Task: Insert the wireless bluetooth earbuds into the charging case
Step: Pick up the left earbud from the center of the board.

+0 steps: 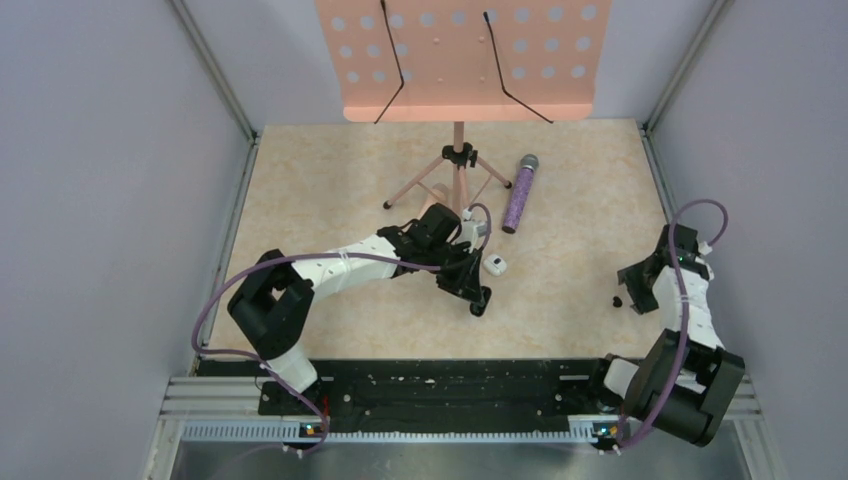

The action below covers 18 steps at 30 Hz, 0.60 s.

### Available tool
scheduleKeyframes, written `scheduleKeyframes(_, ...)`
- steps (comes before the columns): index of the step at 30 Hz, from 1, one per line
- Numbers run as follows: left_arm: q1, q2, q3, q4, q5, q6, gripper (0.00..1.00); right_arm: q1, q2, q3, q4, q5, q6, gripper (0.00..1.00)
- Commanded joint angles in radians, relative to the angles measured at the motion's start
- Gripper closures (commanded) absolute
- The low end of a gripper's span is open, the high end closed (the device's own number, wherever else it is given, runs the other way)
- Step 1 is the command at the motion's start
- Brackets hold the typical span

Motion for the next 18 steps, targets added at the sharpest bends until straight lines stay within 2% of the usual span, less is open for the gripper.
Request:
scheduleKeyframes(1, -0.003, -0.003, 0.037, -0.004, 0.027, 0.054, 1.00, -0.016, 0.087, 0.002, 0.116, -0.028, -0.035, 0.49)
scheduleKeyframes(5, -0.002, -0.007, 0.031, -0.004, 0.028, 0.057, 1.00, -0.019, 0.134, 0.004, 0.127, -0.029, -0.024, 0.58)
scheduleKeyframes(18, -0.002, -0.011, 0.011, 0.008, 0.049, 0.071, 1.00, -0.019, 0.186, -0.079, 0.193, -0.041, -0.020, 0.68)
